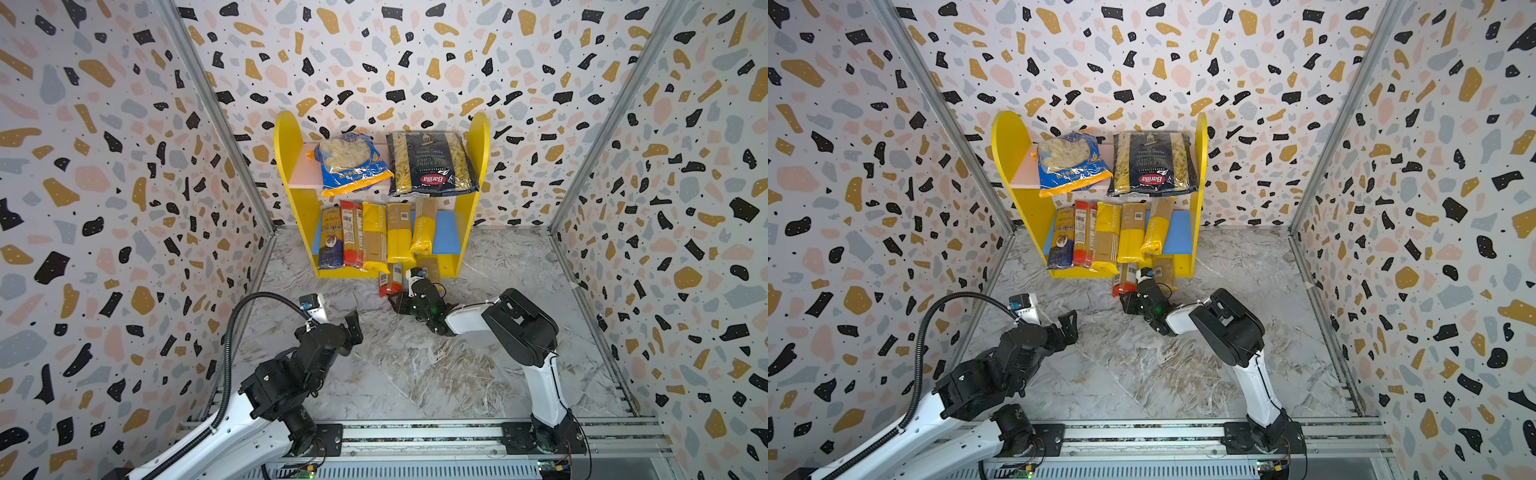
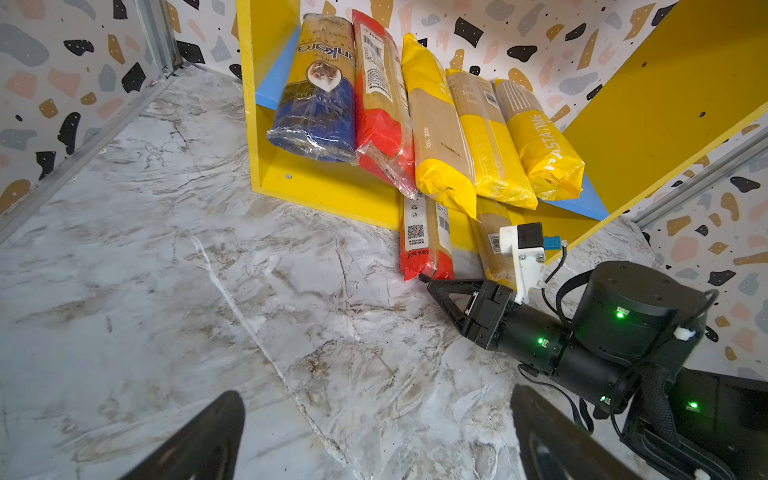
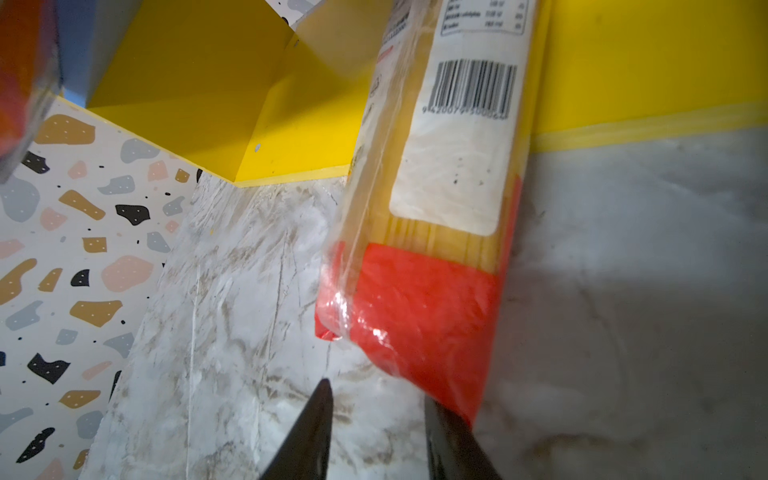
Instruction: Place and organize the pasta boxes and bags onto the shelf
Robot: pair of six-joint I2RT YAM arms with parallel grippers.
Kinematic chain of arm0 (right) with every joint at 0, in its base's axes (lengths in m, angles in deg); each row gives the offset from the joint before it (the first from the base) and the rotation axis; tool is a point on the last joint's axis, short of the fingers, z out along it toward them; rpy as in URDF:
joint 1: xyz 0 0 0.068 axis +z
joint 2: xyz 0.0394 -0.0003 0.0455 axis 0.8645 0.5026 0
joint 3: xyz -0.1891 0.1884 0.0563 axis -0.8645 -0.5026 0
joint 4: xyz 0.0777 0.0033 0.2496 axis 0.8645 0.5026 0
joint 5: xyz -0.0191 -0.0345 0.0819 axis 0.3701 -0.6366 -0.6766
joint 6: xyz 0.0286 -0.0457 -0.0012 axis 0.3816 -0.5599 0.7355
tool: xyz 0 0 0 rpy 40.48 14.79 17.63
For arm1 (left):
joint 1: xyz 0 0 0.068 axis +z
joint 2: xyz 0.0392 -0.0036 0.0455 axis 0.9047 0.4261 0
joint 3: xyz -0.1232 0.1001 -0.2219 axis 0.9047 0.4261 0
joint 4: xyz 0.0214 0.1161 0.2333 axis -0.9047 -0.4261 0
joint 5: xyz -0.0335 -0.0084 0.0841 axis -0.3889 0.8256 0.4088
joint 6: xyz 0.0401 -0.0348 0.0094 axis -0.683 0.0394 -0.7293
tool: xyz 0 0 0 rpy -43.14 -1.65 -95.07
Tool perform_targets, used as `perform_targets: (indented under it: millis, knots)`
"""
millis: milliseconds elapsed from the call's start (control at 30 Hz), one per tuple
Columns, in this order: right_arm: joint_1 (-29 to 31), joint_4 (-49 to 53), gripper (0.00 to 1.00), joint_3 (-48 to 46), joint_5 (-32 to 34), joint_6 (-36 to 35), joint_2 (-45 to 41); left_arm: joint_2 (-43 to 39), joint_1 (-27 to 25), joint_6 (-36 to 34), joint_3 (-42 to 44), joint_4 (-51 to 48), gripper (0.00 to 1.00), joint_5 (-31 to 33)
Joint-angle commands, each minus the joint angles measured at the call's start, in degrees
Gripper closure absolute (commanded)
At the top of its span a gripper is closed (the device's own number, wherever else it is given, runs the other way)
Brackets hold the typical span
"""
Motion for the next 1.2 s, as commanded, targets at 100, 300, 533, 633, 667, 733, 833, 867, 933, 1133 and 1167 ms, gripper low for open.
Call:
perform_targets:
  millis: [100,300,533,633,667,733,833,867,933,1133,1167]
  knots:
    - [-1.46,0.12,0.63,4.91,-0.88,-0.77,1.01,1.51,-0.08,-0.96,-0.07,3.22,0.0,1.69]
    - [-2.3,0.51,0.58,4.83,-2.31,-0.7,0.78,2.27,-0.1,-0.96,0.19,3.84,0.0,1.74]
    - [-1.93,-2.38,0.24,-3.3,-6.61,-0.34,-6.35,1.81,-0.12,-0.35,2.16,5.27,0.0,1.41]
    - [-0.85,-1.69,0.19,-7.52,-7.0,-0.73,-11.57,1.49,-0.11,0.0,3.76,6.61,0.0,2.28]
    - [-0.41,-0.57,0.19,-8.57,-6.92,-1.03,-13.33,1.59,-0.08,0.34,4.21,6.78,0.0,2.97]
    - [0.88,1.11,0.16,-11.68,-5.87,-1.64,-17.84,2.15,-0.05,0.98,4.94,7.4,0.0,4.18]
    - [3.16,7.31,0.12,-14.59,-3.83,-4.37,-25.26,3.42,-0.11,1.51,5.67,8.76,0.01,6.78]
    - [3.75,10.11,0.01,-15.02,-3.2,-5.68,-27.56,3.9,-0.09,1.15,5.82,9.42,0.0,7.81]
    - [4.87,16.66,0.01,-16.22,-1.53,-8.4,-33.11,5.1,-0.06,0.15,5.98,11.27,0.0,10.36]
    - [5.04,31.07,0.01,-24.34,7.19,-13.8,-54.3,10.25,-0.15,-6.22,4.53,19.52,0.0,19.82]
    - [4.86,33.44,0.01,-25.73,9.48,-14.49,-58.31,11.54,-0.12,-7.5,3.99,21.19,0.0,20.33]
